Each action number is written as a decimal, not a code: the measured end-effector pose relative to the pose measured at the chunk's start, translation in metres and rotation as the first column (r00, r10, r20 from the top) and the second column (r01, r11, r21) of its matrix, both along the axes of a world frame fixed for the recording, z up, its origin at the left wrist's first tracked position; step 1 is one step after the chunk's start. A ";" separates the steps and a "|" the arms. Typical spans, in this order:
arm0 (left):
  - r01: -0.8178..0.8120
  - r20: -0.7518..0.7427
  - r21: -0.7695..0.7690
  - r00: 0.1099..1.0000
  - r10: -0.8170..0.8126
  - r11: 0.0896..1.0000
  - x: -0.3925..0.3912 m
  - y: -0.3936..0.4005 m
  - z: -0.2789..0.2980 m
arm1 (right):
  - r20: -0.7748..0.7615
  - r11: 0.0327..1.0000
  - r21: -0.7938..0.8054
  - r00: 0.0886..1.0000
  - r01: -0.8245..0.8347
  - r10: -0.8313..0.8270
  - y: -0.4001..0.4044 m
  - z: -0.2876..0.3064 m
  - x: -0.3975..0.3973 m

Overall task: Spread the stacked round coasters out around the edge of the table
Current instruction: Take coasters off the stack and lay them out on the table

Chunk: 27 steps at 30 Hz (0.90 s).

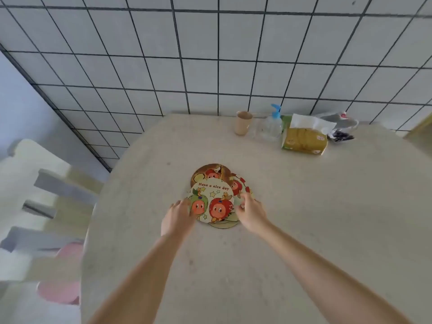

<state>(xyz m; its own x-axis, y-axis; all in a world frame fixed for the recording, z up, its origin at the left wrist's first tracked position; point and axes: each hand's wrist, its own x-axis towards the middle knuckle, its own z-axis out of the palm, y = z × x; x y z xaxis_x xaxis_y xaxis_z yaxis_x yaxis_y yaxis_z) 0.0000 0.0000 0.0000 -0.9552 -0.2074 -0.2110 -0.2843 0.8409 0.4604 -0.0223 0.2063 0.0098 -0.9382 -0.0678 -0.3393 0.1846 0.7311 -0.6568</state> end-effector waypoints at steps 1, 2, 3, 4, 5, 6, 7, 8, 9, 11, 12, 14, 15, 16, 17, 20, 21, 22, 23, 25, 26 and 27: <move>-0.063 0.019 0.052 0.998 0.062 0.997 -0.010 0.002 -0.004 | 0.053 0.998 -0.036 0.997 0.061 -0.059 -0.001 -0.003 -0.010; -0.128 0.039 0.090 0.991 0.125 0.988 -0.023 0.002 -0.010 | 0.097 0.994 -0.047 0.991 0.099 -0.094 -0.001 -0.009 -0.023; -0.173 0.062 0.125 0.984 0.166 0.977 -0.031 0.004 -0.013 | 0.136 0.990 -0.054 0.983 0.134 -0.125 -0.002 -0.011 -0.030; -0.216 0.091 0.154 0.975 0.204 0.964 -0.035 0.006 -0.015 | 0.171 0.986 -0.059 0.975 0.153 -0.141 -0.002 -0.014 -0.035; -0.267 0.117 0.184 0.961 0.249 0.946 -0.046 0.009 -0.019 | 0.210 0.980 -0.084 0.965 0.178 -0.157 -0.004 -0.017 -0.044; -0.314 0.142 0.210 0.947 0.289 0.926 -0.056 0.011 -0.024 | 0.247 0.976 -0.103 0.955 0.193 -0.163 -0.006 -0.022 -0.053; -0.362 0.166 0.234 0.929 0.330 0.902 -0.065 0.014 -0.028 | 0.282 0.970 -0.120 0.945 0.210 -0.169 -0.007 -0.025 -0.060; -0.406 0.192 0.255 0.911 0.366 0.878 -0.072 0.017 -0.030 | 0.303 0.967 -0.128 0.937 0.220 -0.173 -0.008 -0.029 -0.065; -0.443 0.215 0.275 0.893 0.395 0.853 -0.079 0.020 -0.033 | 0.322 0.965 -0.133 0.931 0.225 -0.172 -0.009 -0.032 -0.069; -0.500 0.234 0.316 0.865 0.445 0.806 -0.085 0.022 -0.039 | 0.334 0.966 -0.130 0.927 0.221 -0.167 -0.009 -0.039 -0.074; -0.531 0.242 0.331 0.847 0.474 0.780 -0.088 0.021 -0.041 | 0.326 0.966 -0.133 0.930 0.220 -0.168 -0.009 -0.042 -0.077; -0.579 0.250 0.358 0.815 0.523 0.732 -0.094 0.013 -0.045 | 0.302 0.965 -0.167 0.942 0.204 -0.147 -0.010 -0.043 -0.085; -0.593 0.247 0.382 0.804 0.541 0.709 -0.098 0.008 -0.047 | 0.285 0.966 -0.180 0.950 0.185 -0.129 -0.010 -0.042 -0.091; -0.602 0.239 0.412 0.796 0.556 0.684 -0.102 0.004 -0.047 | 0.264 0.963 -0.205 0.957 0.175 -0.117 -0.010 -0.040 -0.099; -0.604 0.230 0.438 0.791 0.567 0.666 -0.107 0.001 -0.048 | 0.255 0.957 -0.226 0.959 0.180 -0.120 -0.009 -0.039 -0.107; -0.604 0.195 0.483 0.780 0.594 0.634 -0.126 -0.002 -0.048 | 0.267 0.935 -0.262 0.949 0.239 -0.168 -0.008 -0.040 -0.135; -0.609 0.201 0.483 0.776 0.598 0.629 -0.133 0.000 -0.048 | 0.281 0.935 -0.248 0.942 0.254 -0.181 -0.009 -0.041 -0.143; -0.615 0.206 0.481 0.772 0.601 0.625 -0.139 0.003 -0.049 | 0.284 0.936 -0.243 0.941 0.256 -0.184 -0.010 -0.043 -0.151; -0.618 0.209 0.474 0.771 0.601 0.627 -0.144 0.005 -0.049 | 0.285 0.941 -0.227 0.941 0.252 -0.184 -0.012 -0.044 -0.157; -0.623 0.206 0.461 0.768 0.607 0.632 -0.152 0.010 -0.049 | 0.281 0.945 -0.204 0.940 0.257 -0.195 -0.015 -0.048 -0.167; -0.626 0.205 0.460 0.765 0.610 0.630 -0.154 0.013 -0.050 | 0.279 0.945 -0.194 0.939 0.261 -0.202 -0.017 -0.050 -0.171; -0.626 0.205 0.463 0.764 0.611 0.628 -0.155 0.015 -0.050 | 0.285 0.948 -0.178 0.936 0.262 -0.205 -0.018 -0.050 -0.172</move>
